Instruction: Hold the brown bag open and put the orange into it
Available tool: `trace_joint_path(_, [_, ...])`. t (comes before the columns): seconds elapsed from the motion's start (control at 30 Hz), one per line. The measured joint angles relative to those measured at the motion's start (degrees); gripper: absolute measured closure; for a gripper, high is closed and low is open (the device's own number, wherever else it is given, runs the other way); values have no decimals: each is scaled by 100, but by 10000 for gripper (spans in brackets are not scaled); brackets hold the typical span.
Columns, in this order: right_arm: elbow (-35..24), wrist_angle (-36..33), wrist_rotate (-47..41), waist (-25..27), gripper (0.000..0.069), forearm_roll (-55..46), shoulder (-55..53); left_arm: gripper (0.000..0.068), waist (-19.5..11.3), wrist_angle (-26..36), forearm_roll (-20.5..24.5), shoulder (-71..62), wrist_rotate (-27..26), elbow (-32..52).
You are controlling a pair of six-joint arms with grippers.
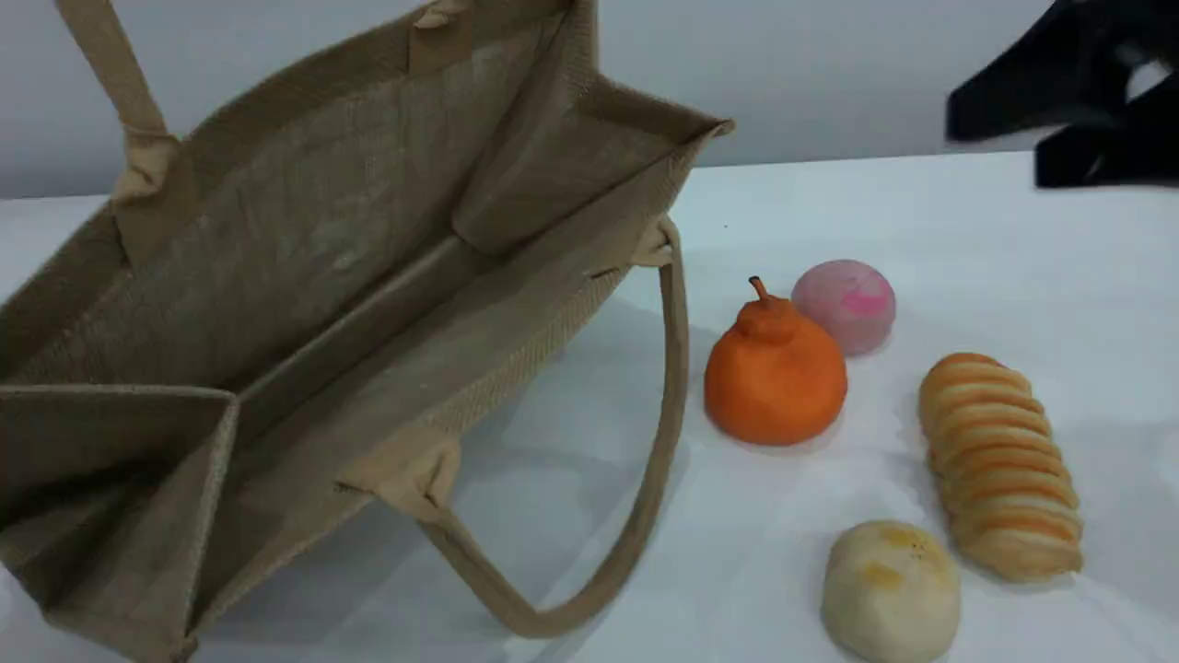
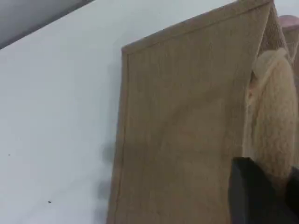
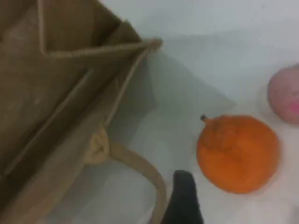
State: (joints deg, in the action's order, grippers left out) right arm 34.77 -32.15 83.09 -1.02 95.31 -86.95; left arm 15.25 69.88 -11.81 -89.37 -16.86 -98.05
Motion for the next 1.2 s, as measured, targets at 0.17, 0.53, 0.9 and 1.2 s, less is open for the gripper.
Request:
trace_joint_path(0.17, [18, 220, 677, -441, 202, 476, -599, 600, 0, 5, -185, 0, -83, 0])
trace_joint_path(0.53, [823, 920, 691, -935, 202, 477, -1685, 600, 0, 5, -234, 0, -83, 0])
trace_joint_path(0.9, [1435, 555, 691, -937, 202, 466, -2504, 600, 0, 5, -235, 0, -83, 0])
trace_joint_path(1.2, [1866, 487, 691, -937, 202, 467, -3126, 600, 0, 5, -229, 0, -78, 0])
